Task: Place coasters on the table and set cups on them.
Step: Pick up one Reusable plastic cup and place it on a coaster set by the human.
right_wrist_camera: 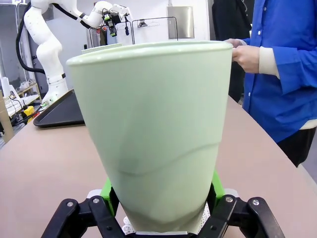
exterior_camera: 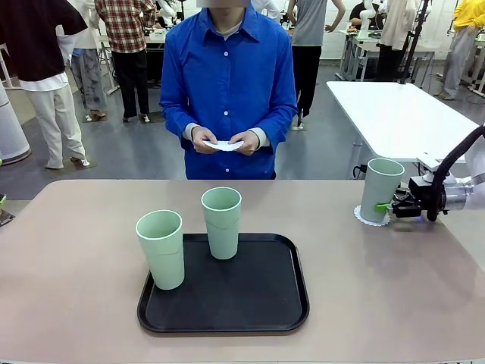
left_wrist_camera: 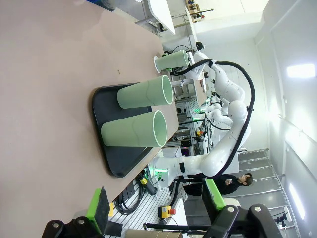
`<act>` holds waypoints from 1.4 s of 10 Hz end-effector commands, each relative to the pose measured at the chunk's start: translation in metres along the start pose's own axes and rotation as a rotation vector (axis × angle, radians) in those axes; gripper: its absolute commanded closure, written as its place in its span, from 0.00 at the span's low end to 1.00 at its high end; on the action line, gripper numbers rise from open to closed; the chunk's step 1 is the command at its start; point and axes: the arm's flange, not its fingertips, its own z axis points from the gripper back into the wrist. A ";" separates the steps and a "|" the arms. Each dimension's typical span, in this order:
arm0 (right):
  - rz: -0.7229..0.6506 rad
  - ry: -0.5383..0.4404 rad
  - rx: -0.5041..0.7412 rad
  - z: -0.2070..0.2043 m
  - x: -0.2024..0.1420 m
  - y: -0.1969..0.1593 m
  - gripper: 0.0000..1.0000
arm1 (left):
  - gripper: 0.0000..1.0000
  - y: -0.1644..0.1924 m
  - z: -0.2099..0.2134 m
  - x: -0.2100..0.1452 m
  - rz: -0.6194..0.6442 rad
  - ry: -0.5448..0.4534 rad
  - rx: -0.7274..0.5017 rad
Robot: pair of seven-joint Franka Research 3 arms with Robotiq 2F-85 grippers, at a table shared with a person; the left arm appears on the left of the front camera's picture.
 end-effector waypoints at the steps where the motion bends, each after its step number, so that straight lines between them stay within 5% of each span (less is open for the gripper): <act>1: -0.025 -0.004 -0.014 0.000 0.004 -0.008 0.00 | 0.00 -0.001 0.001 -0.001 -0.007 -0.003 -0.010; 14: -0.063 -0.030 -0.010 0.011 0.007 -0.015 0.00 | 0.00 -0.001 0.001 -0.001 -0.007 -0.003 -0.010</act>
